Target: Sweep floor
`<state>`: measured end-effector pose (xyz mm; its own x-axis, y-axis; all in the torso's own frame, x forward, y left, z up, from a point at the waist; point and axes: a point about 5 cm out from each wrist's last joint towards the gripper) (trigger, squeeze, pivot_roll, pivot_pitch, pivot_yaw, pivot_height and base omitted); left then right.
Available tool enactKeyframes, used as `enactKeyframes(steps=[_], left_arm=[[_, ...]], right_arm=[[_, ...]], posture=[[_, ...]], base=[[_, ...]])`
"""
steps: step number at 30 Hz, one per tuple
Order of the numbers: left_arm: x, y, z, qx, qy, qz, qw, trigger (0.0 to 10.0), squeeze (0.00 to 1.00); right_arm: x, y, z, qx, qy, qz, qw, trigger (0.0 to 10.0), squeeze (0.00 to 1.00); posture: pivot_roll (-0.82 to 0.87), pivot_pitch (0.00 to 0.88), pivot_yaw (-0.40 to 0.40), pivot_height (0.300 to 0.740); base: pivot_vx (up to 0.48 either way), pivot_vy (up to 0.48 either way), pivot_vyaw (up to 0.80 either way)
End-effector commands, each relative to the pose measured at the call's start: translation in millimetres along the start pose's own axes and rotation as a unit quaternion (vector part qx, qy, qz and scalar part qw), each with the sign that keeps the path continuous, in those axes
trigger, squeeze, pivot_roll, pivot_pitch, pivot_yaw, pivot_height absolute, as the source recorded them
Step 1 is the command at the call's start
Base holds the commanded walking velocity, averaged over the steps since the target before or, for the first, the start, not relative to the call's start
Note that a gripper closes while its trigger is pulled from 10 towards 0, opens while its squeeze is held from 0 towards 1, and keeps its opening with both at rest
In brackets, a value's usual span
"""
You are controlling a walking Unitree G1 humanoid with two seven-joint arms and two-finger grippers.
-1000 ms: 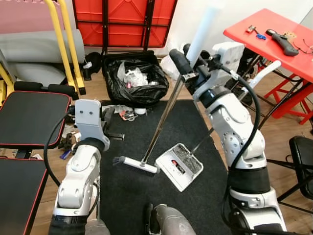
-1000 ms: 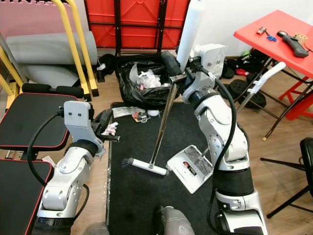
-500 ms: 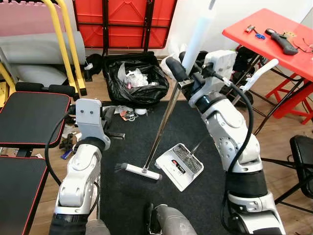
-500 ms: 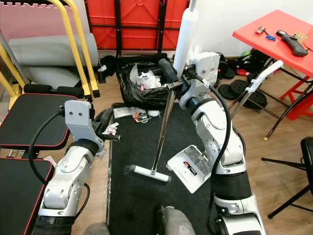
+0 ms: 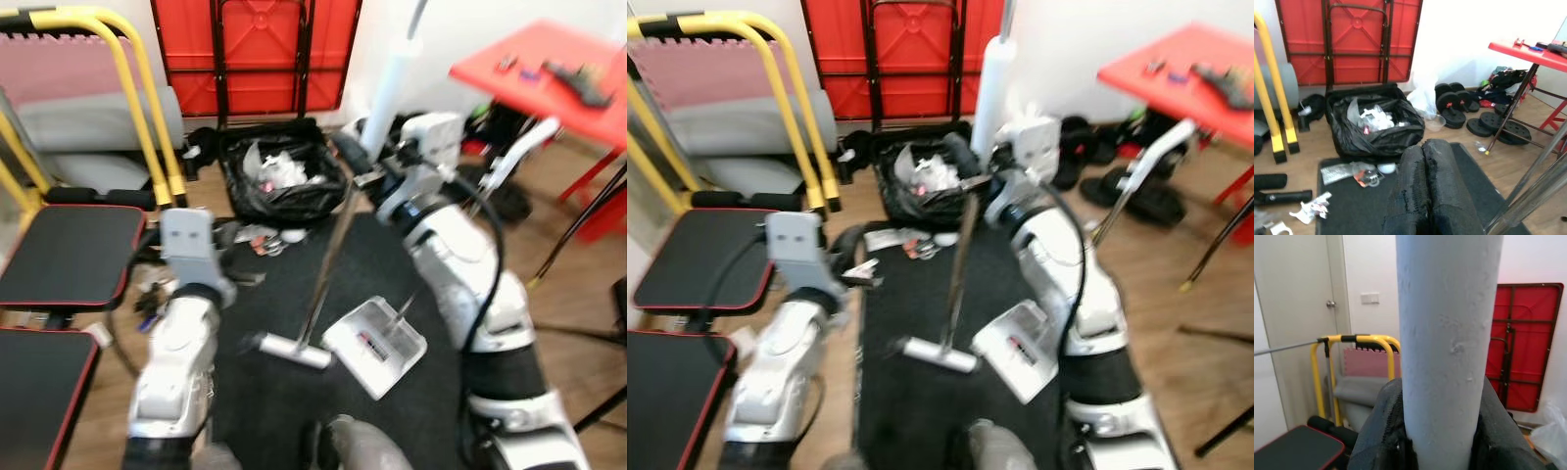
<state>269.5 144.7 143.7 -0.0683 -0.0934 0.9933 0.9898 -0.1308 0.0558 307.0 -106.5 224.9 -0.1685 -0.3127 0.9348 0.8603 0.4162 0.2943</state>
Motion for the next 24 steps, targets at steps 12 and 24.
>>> enactKeyframes(steps=[12, 24], left_arm=[[1.5, 0.4, -3.4, -0.012, 0.001, -0.003, 1.0, 10.0, 0.0], [-1.5, 1.7, 0.2, 0.002, -0.013, 0.005, 1.0, 10.0, 0.0]], right_arm=[[7.1, -1.5, -0.3, -0.001, -0.011, -0.02, 1.0, 10.0, 0.0], [2.7, -3.5, 0.5, -0.002, -0.013, -0.012, 1.0, 10.0, 0.0]], posture=[[-0.06, 0.054, -0.152, 0.74], [-0.07, 0.058, -0.157, 0.74]], base=[[0.0, -0.289, 0.0], [0.0, -0.094, 0.0]])
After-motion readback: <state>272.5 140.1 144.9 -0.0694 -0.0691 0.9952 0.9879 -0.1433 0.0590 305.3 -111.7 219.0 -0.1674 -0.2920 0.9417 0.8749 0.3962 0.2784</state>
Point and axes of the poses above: a point about 5 cm out from each wrist's last joint towards the gripper, its own y axis pointing out of the wrist towards the gripper, its own x axis along the axis of the wrist's last joint, z = x × y, and after that the axes turned 7 degrees about y, right-handed
